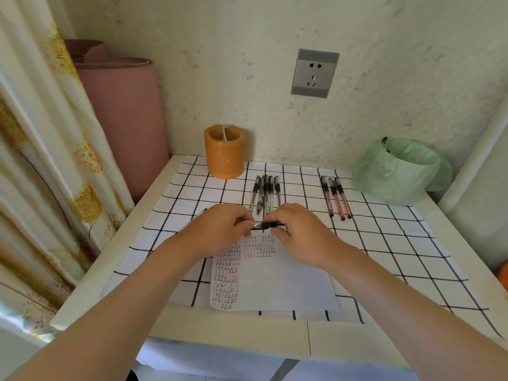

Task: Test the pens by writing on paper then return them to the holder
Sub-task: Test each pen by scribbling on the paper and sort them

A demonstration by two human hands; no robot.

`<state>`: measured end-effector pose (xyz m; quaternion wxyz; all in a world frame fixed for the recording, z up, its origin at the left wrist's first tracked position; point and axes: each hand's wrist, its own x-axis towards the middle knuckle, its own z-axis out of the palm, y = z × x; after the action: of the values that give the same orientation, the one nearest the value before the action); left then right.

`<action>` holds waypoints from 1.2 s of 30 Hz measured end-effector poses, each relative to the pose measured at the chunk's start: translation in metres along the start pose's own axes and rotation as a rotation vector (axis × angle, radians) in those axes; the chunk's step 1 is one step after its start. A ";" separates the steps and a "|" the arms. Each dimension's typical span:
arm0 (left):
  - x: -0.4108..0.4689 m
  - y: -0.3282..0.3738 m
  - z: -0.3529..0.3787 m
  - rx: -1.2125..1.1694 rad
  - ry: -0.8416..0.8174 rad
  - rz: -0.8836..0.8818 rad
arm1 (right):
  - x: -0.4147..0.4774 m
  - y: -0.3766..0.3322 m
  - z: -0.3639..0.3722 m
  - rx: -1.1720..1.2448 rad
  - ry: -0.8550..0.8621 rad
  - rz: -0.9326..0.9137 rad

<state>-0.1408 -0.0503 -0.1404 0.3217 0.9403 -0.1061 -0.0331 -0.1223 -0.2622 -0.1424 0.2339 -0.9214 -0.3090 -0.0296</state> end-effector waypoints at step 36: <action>0.018 0.008 -0.002 -0.213 0.348 -0.196 | 0.009 0.034 -0.011 0.097 0.185 0.320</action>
<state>-0.1242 -0.0593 -0.1333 0.4281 0.8982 0.0471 0.0874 -0.0944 -0.2859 -0.1447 0.3071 -0.9398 -0.1366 -0.0619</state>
